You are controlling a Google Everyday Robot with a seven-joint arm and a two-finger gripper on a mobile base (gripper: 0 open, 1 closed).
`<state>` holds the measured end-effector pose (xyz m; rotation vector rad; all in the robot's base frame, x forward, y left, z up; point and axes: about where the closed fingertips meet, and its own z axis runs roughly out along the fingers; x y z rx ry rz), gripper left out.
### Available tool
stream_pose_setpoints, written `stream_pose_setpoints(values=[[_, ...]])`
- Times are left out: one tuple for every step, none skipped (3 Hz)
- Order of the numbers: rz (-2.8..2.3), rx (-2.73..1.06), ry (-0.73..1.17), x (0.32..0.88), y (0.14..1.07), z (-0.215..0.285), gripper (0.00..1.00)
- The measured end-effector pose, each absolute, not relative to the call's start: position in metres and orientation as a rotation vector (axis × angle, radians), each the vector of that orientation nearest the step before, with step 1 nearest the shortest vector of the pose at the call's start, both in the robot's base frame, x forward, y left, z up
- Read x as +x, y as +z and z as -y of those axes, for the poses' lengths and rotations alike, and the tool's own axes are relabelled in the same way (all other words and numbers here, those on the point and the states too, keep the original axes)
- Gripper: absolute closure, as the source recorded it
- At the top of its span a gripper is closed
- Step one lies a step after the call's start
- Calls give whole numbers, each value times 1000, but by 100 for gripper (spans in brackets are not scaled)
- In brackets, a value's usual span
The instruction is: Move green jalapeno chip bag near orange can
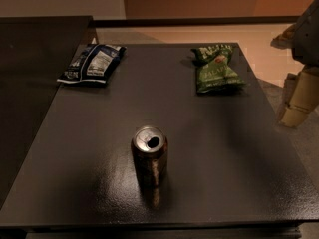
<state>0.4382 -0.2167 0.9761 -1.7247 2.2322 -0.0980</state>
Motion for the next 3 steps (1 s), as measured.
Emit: stream_pose_setpoints(values=[[-2233,-1716,-95,439,978,216,0],[-2261,-1638,-69,459,974,214,0],[-2302,-1517,-48,494,960,212,0]])
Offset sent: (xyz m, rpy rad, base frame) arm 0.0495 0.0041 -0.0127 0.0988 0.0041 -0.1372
